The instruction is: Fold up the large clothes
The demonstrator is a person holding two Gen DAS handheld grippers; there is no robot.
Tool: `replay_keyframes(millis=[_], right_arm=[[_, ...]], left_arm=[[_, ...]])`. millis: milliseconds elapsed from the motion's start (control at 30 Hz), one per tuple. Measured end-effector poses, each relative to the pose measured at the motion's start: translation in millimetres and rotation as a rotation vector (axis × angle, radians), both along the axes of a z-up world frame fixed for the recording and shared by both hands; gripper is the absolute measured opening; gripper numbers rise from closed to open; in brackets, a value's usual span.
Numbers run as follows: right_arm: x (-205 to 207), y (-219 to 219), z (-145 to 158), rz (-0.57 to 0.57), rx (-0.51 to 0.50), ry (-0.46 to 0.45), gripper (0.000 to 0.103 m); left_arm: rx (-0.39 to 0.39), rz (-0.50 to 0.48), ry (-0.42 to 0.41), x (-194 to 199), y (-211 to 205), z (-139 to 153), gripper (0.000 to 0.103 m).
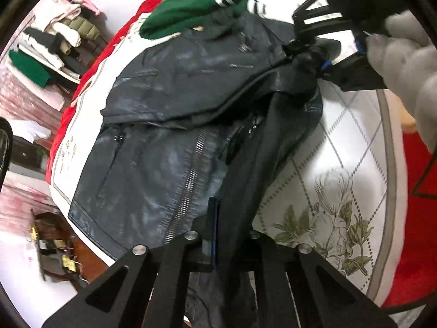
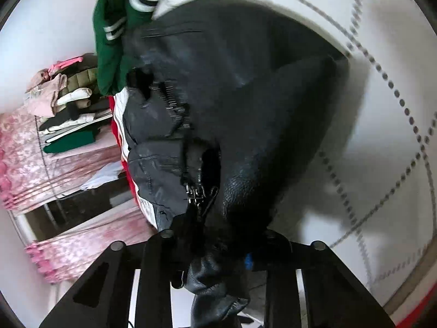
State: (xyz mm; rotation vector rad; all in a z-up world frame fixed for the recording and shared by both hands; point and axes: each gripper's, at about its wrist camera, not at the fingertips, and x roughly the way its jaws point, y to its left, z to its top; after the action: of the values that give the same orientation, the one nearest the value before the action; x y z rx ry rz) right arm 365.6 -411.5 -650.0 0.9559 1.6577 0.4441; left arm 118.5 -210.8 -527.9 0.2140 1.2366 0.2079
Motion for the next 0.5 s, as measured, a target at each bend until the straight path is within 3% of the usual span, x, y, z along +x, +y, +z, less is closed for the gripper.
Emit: replay_keyframes(millis=[133,267,367,500], right_arm=[[4.2,34.2,61.6,0.026,-0.054,-0.076,0.023],[20.2,103.8,122.7,0.086,-0.151,-0.150,0.023],[33.3,168.0,148.9,0.153,-0.241,-0.183,0.023],[41.1,254.8,153.3,0.222,-0.323,-0.198,0.023]], left_arm=[[-0.099,0.036,-0.036,1.3,42.4,30.6,0.003],[-0.212,0.076,-0.042,0.6,89.9,55.3,0.004],[-0.293,0.118,-0.045,2.4,138.2,62.5,0.008],[-0.361,0.180,-0.032,9.8,211.3,55.3,0.011]])
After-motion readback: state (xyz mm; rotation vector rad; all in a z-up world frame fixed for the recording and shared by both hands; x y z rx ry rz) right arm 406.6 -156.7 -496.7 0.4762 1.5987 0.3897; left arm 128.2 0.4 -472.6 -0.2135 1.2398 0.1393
